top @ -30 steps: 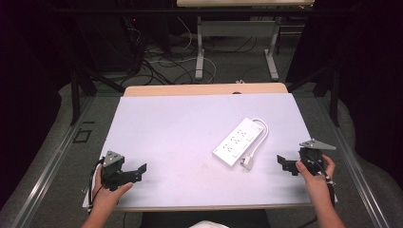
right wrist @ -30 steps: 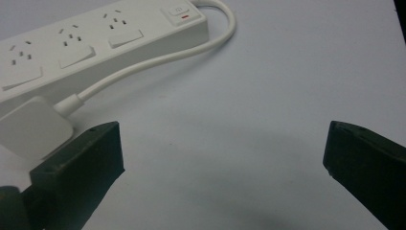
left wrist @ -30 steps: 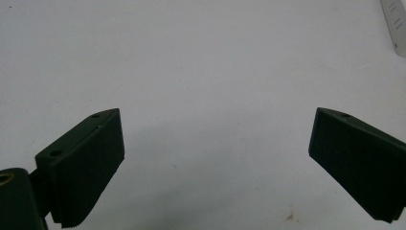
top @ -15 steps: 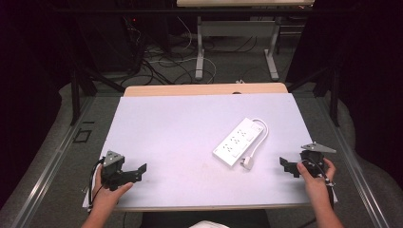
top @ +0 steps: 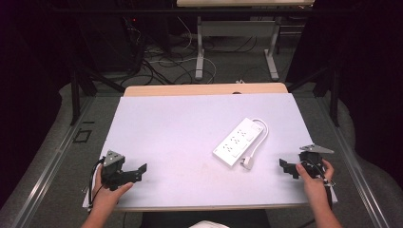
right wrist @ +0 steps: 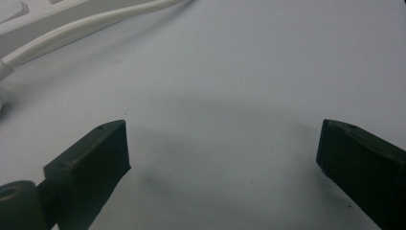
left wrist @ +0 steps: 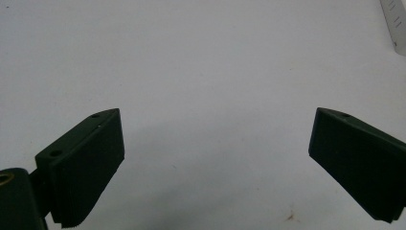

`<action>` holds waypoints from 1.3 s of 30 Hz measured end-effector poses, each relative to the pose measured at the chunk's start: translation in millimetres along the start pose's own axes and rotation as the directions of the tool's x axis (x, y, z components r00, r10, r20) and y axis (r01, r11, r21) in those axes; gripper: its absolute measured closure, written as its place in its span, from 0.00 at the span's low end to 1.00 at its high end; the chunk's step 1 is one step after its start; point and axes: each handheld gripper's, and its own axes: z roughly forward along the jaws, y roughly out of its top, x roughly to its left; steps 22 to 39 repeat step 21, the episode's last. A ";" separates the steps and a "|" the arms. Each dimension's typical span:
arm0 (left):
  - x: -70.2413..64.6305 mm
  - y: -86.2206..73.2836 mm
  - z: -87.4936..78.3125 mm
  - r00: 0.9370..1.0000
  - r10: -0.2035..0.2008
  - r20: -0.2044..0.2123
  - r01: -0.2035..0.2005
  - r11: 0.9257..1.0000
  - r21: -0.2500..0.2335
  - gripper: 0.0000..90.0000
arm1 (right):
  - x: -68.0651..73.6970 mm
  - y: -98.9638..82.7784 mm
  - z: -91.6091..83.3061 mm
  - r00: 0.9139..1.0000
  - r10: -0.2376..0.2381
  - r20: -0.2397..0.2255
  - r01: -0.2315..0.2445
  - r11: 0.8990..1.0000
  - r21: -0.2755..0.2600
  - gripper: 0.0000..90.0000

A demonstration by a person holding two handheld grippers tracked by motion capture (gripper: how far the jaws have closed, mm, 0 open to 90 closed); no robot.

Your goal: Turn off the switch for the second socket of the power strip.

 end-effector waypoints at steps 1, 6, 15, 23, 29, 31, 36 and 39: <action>-0.1 0.0 0.1 1.000 -0.002 0.000 0.002 1.000 -0.002 0.06 | 0.6 -0.1 0.5 1.000 0.003 -0.001 -0.003 1.000 0.000 0.04; 0.1 0.2 0.2 1.000 0.004 0.000 -0.004 1.000 0.004 0.06 | 2.0 -0.5 2.5 1.000 -0.010 -0.008 0.010 1.000 0.011 0.04; 0.4 0.2 0.3 1.000 0.004 0.000 -0.004 1.000 0.005 0.06 | 5.5 -0.2 3.3 1.000 -0.020 -0.012 0.020 1.000 0.016 0.04; 0.9 0.3 0.6 1.000 0.004 0.000 -0.004 1.000 0.007 0.06 | 7.6 0.7 2.8 0.999 -0.034 -0.012 0.034 0.999 0.026 0.04; 0.9 0.3 0.6 1.000 0.004 0.000 -0.004 1.000 0.007 0.06 | 7.6 0.7 2.8 0.999 -0.034 -0.012 0.034 0.999 0.026 0.04; 0.9 0.3 0.6 1.000 0.004 0.000 -0.004 1.000 0.007 0.06 | 7.6 0.7 2.8 0.999 -0.034 -0.012 0.034 0.999 0.026 0.04; 0.9 0.3 0.6 1.000 0.004 0.000 -0.004 1.000 0.007 0.06 | 7.6 0.7 2.8 0.999 -0.034 -0.012 0.034 0.999 0.026 0.04; 0.9 0.3 0.6 1.000 0.004 0.000 -0.004 1.000 0.007 0.06 | 7.6 0.7 2.8 0.999 -0.034 -0.012 0.034 0.999 0.026 0.04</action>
